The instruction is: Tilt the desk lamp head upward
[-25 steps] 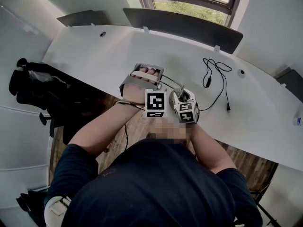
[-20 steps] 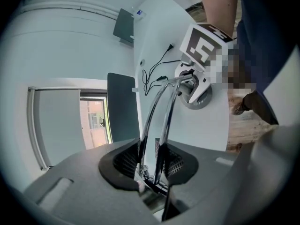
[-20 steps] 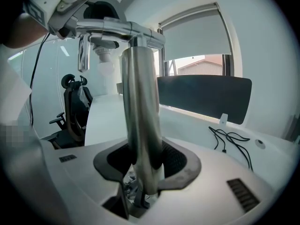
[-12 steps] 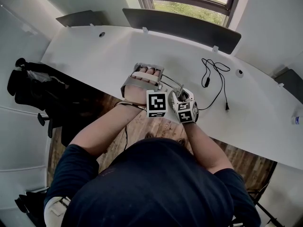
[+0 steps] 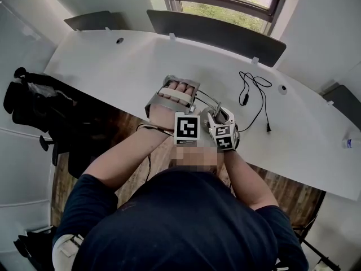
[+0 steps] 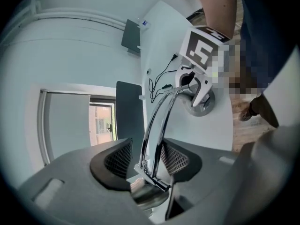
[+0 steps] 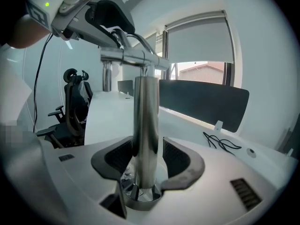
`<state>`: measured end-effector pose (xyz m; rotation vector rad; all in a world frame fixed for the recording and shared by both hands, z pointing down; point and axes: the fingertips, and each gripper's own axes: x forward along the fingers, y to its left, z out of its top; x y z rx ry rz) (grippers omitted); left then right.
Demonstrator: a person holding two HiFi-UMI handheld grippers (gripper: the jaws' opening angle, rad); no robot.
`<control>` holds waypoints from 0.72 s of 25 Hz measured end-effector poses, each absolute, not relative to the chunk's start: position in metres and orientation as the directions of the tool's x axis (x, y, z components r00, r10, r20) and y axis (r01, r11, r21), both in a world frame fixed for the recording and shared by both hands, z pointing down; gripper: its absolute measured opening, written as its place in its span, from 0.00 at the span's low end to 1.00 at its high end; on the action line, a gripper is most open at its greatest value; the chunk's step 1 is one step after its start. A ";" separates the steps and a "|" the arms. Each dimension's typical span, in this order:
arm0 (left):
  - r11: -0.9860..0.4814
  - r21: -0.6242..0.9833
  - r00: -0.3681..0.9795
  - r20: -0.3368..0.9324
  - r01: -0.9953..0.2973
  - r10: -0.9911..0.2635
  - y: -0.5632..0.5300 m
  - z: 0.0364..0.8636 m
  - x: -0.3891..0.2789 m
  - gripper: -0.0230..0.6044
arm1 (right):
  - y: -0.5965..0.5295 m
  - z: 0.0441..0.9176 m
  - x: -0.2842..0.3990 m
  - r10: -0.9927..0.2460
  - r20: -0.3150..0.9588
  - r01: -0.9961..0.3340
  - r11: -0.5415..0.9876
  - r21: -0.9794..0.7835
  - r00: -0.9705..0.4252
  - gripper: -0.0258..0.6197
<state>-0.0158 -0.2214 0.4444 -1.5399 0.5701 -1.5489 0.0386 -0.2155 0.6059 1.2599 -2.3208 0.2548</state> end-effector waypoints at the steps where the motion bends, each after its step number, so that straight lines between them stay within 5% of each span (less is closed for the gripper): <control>1: -0.528 -0.813 0.138 0.568 0.247 -0.811 -0.218 0.443 -0.016 0.31 | -0.212 0.603 0.041 -0.743 0.491 -0.831 0.552 0.066 -0.454 0.35; 18: -0.557 -0.831 0.363 0.517 -0.005 -0.775 -0.175 0.417 -0.017 0.31 | -0.148 0.560 0.052 -0.759 0.476 -0.849 0.527 0.046 -0.445 0.35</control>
